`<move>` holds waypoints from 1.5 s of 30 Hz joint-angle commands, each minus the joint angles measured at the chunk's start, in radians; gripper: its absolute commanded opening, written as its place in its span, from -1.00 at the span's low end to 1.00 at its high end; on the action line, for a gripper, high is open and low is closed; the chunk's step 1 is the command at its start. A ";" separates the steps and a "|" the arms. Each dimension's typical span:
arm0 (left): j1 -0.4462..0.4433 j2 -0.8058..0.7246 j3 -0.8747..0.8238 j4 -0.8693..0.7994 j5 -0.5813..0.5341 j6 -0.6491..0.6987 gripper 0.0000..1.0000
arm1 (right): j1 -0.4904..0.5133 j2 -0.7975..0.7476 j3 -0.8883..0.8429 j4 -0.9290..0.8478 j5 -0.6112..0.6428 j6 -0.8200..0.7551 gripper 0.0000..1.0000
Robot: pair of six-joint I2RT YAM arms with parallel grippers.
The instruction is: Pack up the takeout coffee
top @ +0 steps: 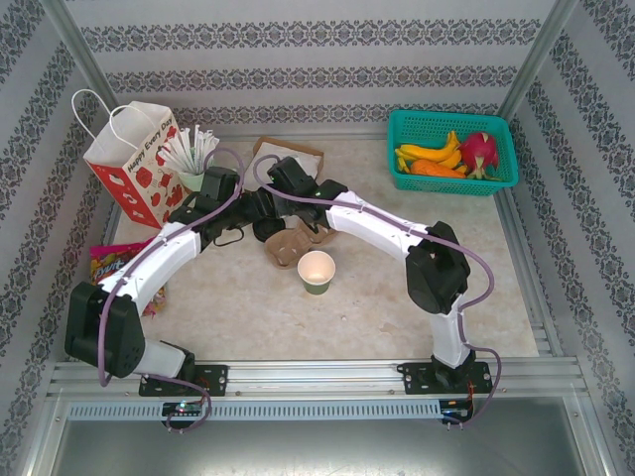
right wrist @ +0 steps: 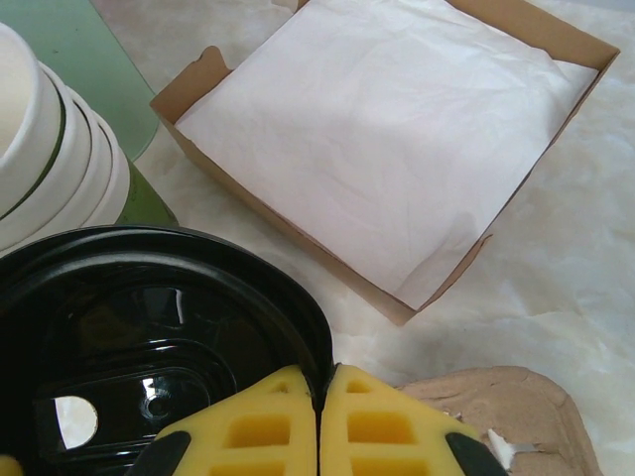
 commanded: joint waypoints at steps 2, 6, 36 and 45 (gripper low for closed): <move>0.009 0.027 0.049 -0.039 -0.018 0.046 -0.26 | 0.014 -0.042 -0.015 0.011 0.025 -0.012 -0.85; 0.008 0.044 0.066 -0.052 -0.019 0.056 -0.53 | 0.015 -0.047 -0.018 0.007 0.029 -0.019 -0.85; -0.039 0.087 0.064 0.956 -0.070 0.689 -1.00 | -0.207 -0.486 -0.459 0.862 -0.696 1.253 0.95; -0.054 0.177 0.089 1.229 -0.046 0.826 -1.00 | -0.187 -0.403 -0.456 1.205 -0.593 1.609 0.84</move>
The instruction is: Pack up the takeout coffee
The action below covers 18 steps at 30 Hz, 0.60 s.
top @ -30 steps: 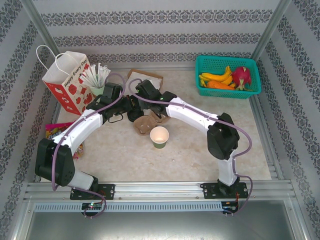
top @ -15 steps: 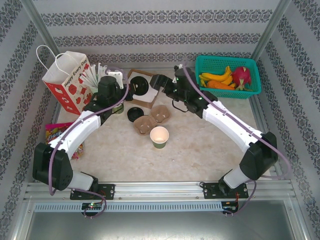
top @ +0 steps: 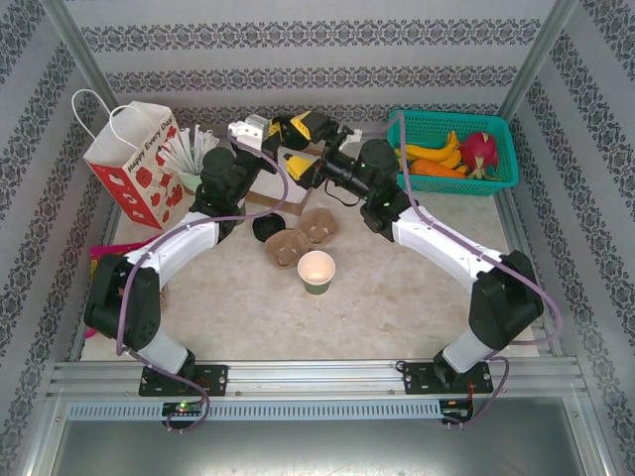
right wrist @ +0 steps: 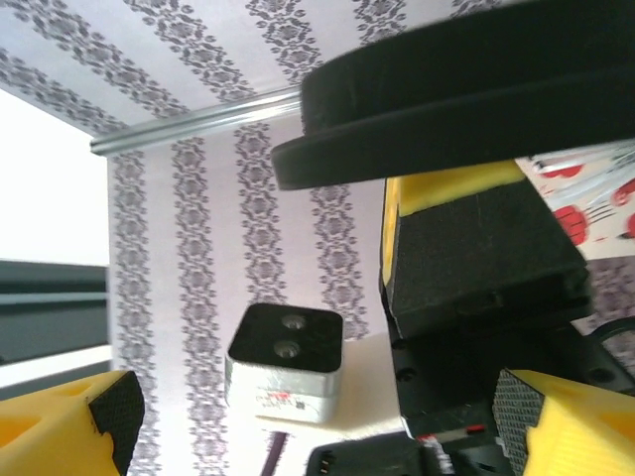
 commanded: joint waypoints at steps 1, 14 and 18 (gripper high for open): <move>-0.006 0.006 0.031 0.202 0.019 0.068 -1.00 | 0.016 0.007 0.017 0.152 0.053 0.145 0.82; -0.005 0.006 -0.040 0.359 0.062 0.029 -1.00 | 0.019 0.017 -0.059 0.276 0.290 0.262 0.35; -0.004 0.008 -0.048 0.372 0.078 0.041 -1.00 | 0.016 0.040 -0.024 0.304 0.285 0.269 0.25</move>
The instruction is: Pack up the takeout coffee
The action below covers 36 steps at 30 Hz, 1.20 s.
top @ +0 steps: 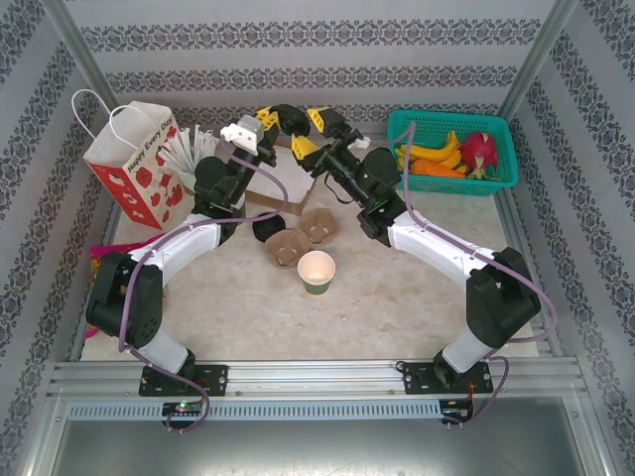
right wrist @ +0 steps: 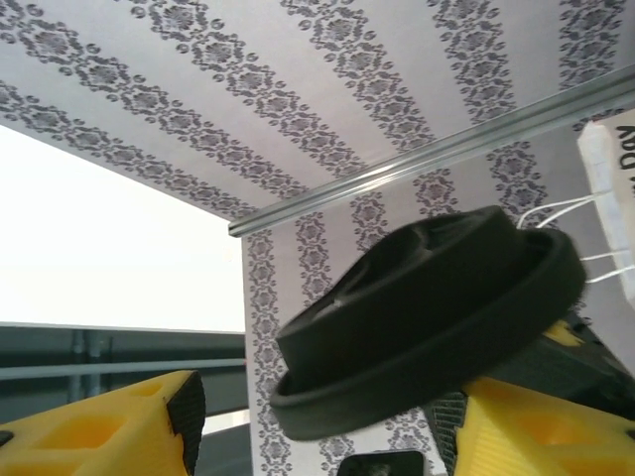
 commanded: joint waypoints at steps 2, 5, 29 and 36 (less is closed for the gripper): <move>-0.004 -0.002 -0.016 0.099 0.044 0.018 -1.00 | 0.000 0.033 0.028 0.090 0.042 0.084 0.17; -0.004 -0.003 -0.023 0.118 0.050 0.005 -1.00 | 0.003 0.037 0.002 0.098 0.069 0.106 0.03; -0.003 -0.066 -0.093 0.022 0.023 0.020 -0.58 | 0.003 0.111 -0.014 0.253 0.139 0.070 -1.00; -0.004 -0.143 -0.201 -0.037 0.038 -0.050 0.45 | -0.024 0.115 -0.056 0.286 0.130 -0.039 -1.00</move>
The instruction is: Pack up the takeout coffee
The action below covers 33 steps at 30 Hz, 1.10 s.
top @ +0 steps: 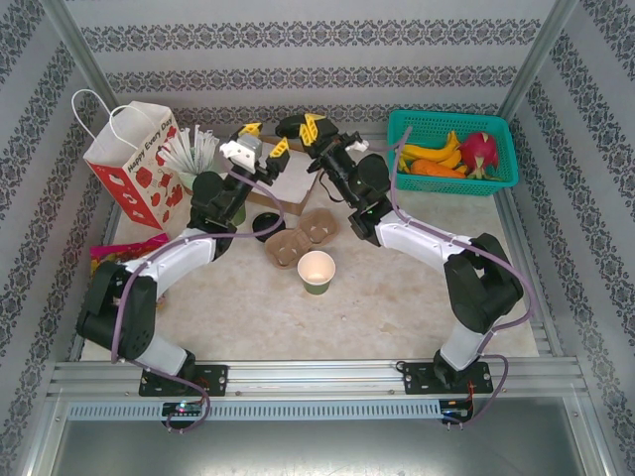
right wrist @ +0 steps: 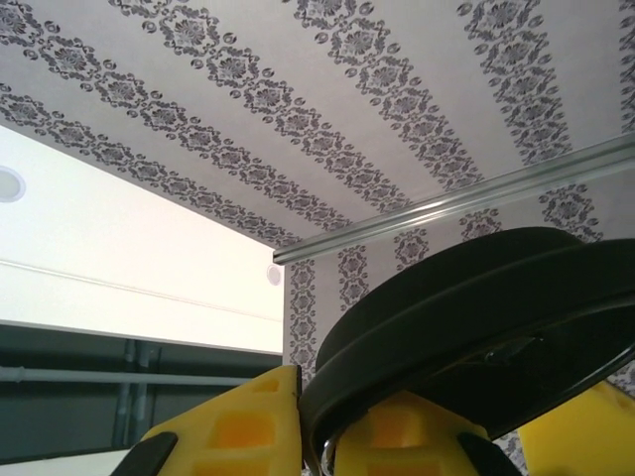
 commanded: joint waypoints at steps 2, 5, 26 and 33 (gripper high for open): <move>-0.003 -0.071 -0.076 -0.023 0.007 -0.058 0.60 | -0.024 0.002 -0.059 0.072 0.014 -0.089 -1.00; -0.001 -0.120 -0.121 -0.074 -0.029 -0.129 0.99 | -0.041 -0.010 -0.102 0.066 -0.031 -0.203 -1.00; 0.075 -0.223 0.316 -1.241 0.477 -0.621 0.94 | -0.252 -0.184 -0.175 -0.152 -0.961 -1.115 -1.00; 0.076 -0.172 0.375 -1.282 0.620 -0.601 0.60 | -0.249 -0.218 -0.141 -0.181 -1.100 -1.168 -1.00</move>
